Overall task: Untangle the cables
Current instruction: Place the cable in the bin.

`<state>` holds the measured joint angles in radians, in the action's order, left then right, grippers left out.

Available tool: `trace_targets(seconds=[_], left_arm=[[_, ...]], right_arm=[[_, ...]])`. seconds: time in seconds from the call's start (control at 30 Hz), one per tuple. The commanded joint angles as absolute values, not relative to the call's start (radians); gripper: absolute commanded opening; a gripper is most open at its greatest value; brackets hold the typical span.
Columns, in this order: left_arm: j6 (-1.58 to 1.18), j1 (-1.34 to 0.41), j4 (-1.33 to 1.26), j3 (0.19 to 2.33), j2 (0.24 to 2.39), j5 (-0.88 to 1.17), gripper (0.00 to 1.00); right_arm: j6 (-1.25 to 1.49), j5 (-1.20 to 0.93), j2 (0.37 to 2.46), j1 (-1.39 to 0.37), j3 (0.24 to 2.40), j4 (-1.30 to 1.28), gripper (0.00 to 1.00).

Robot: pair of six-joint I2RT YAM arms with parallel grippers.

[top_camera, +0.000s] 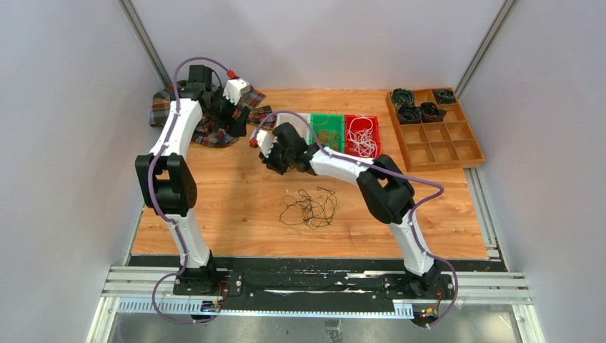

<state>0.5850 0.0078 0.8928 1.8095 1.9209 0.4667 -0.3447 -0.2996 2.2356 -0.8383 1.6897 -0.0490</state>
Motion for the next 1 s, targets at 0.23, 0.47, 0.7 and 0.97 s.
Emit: trace_targets(seconds=[0.23,0.47,0.7,0.97], left_arm=[[0.57,0.008,0.893,1.8,1.88,0.535,0.98],[0.527,0.006,0.874,1.805,1.893,0.549,0.98],[0.548,0.005,0.873,1.79,1.885,0.553,0.98],[0.561,0.005,0.873,1.78,1.867,0.564,0.98]], right_arm=[[-0.147,-0.335,2.068,-0.683,1.605,0.185,0.01],[-0.101,-0.276,2.212,-0.634,1.717,0.168,0.01],[-0.089,-0.123,2.35,-0.636,1.844,0.122,0.01],[-0.127,0.01,2.444,-0.669,1.96,0.054,0.01]])
